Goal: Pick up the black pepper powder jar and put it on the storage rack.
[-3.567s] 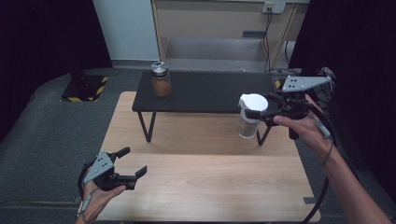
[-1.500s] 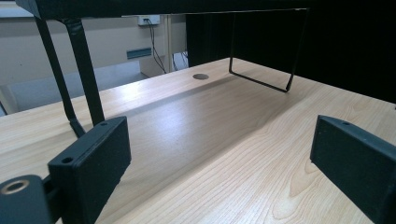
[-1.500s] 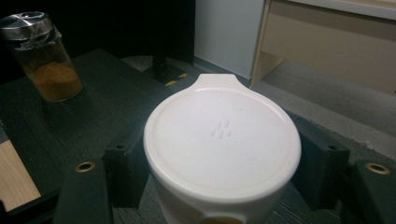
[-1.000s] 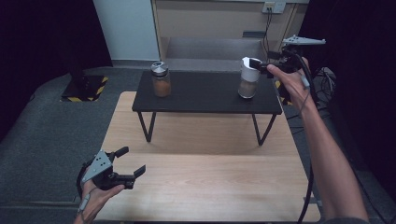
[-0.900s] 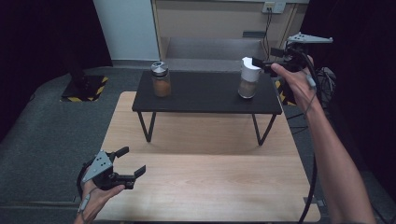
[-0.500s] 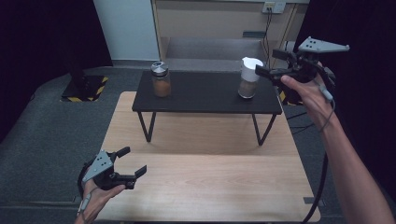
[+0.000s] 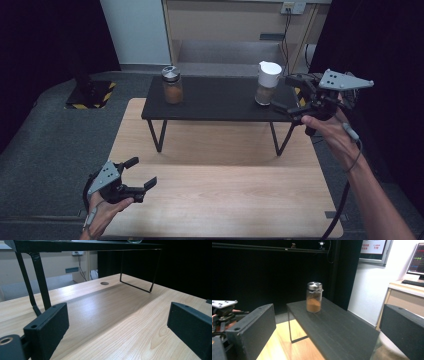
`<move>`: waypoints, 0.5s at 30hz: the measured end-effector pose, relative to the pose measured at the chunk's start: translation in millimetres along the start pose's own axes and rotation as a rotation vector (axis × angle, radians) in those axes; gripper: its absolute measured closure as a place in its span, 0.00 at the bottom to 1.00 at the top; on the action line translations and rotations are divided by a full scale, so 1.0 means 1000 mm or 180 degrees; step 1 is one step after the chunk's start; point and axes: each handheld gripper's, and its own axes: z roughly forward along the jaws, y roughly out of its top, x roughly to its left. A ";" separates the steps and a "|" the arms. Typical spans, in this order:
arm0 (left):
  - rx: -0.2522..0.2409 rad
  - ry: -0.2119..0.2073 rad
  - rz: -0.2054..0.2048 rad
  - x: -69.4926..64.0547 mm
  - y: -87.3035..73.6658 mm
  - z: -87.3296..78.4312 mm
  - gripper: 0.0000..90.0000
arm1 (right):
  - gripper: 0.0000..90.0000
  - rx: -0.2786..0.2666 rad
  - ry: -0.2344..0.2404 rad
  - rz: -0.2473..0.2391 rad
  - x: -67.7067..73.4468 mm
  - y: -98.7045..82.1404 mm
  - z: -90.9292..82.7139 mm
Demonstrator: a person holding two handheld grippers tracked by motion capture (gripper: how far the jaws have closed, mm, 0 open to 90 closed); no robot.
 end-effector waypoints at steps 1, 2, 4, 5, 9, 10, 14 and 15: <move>-0.0005 -0.0008 0.0001 0.000 0.000 0.000 0.03 | 0.01 -0.0002 0.0014 0.0003 0.001 -0.003 -0.002; -0.0015 -0.0014 0.0004 0.000 -0.001 0.000 0.03 | 0.01 0.0005 0.0020 -0.0011 0.003 -0.005 -0.003; -0.0017 -0.0020 0.0018 0.000 0.000 0.000 0.03 | 0.01 0.0004 0.0014 -0.0025 0.007 -0.010 -0.008; -0.0020 -0.0020 0.0019 0.000 0.000 0.000 0.03 | 0.01 -0.0007 0.0008 -0.0017 0.008 -0.013 -0.010; -0.0037 -0.0008 0.0003 0.000 -0.001 0.000 0.03 | 0.01 -0.0036 -0.0049 -0.0004 0.018 -0.026 -0.019; -0.0036 -0.0006 0.0003 0.000 -0.001 0.000 0.02 | 0.01 -0.0022 -0.0065 -0.0018 0.021 -0.029 -0.020; -0.0036 -0.0007 0.0009 -0.001 -0.001 0.000 0.02 | 0.01 -0.0049 -0.0078 0.0009 0.031 -0.045 -0.026; -0.0037 -0.0010 0.0010 -0.001 -0.001 0.000 0.02 | 0.01 -0.0051 -0.0096 0.0002 0.034 -0.048 -0.027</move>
